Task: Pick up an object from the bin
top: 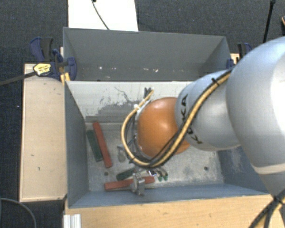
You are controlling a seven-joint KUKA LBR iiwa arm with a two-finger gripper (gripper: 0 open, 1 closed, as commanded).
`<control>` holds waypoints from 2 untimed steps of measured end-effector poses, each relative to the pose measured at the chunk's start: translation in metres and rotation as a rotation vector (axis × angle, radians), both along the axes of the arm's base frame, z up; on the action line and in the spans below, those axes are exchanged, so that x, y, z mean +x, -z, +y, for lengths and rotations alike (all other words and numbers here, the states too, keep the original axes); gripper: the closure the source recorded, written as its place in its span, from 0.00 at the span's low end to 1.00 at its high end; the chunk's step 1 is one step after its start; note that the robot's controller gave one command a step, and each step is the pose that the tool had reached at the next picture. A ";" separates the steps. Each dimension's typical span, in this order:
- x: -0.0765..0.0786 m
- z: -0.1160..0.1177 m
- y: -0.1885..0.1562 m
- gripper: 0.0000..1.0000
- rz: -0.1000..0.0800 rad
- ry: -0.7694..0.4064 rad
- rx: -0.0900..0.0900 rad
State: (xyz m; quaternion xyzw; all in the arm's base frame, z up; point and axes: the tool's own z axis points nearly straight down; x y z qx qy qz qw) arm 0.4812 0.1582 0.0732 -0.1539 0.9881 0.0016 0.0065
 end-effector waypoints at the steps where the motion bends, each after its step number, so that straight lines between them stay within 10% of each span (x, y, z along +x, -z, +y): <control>1: 0.000 0.001 -0.001 1.00 0.002 0.002 -0.001; 2: 0.001 0.001 0.000 0.00 -0.001 0.006 0.000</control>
Offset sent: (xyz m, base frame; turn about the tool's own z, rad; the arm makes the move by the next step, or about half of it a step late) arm 0.0000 0.0000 0.0000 0.0000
